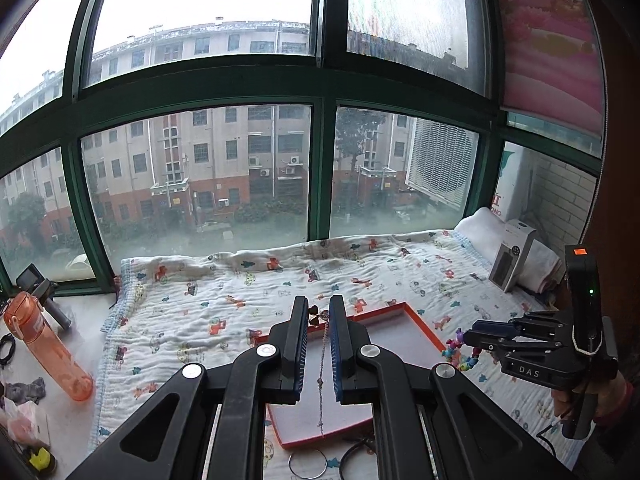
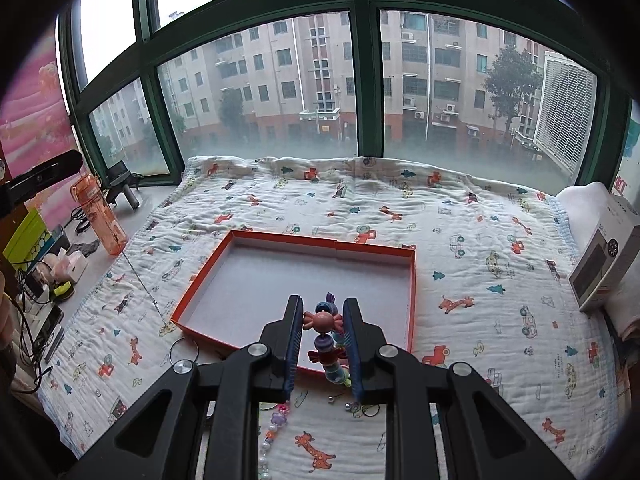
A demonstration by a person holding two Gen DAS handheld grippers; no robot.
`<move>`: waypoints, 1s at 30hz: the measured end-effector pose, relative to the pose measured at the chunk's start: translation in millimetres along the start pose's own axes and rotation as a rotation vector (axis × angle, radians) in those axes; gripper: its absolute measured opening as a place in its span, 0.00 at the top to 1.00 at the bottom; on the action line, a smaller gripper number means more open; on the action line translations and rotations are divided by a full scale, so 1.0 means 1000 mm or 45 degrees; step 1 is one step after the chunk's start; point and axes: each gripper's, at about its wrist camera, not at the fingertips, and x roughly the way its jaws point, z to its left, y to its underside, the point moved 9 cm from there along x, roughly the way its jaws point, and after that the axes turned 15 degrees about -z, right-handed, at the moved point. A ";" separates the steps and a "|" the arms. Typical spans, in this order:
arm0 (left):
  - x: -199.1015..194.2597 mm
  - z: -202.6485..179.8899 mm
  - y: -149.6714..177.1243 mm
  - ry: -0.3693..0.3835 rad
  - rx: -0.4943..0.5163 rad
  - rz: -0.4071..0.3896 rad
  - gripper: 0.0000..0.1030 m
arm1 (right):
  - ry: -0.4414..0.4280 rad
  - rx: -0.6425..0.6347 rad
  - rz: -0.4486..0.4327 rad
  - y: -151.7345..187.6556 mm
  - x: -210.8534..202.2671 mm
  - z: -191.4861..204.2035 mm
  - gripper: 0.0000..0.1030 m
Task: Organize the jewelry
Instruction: 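Carry both items into the orange tray and open both tools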
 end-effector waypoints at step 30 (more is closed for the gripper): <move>0.136 0.044 0.206 -0.051 -0.102 0.508 0.90 | 0.087 0.059 0.213 0.065 0.089 -0.034 0.77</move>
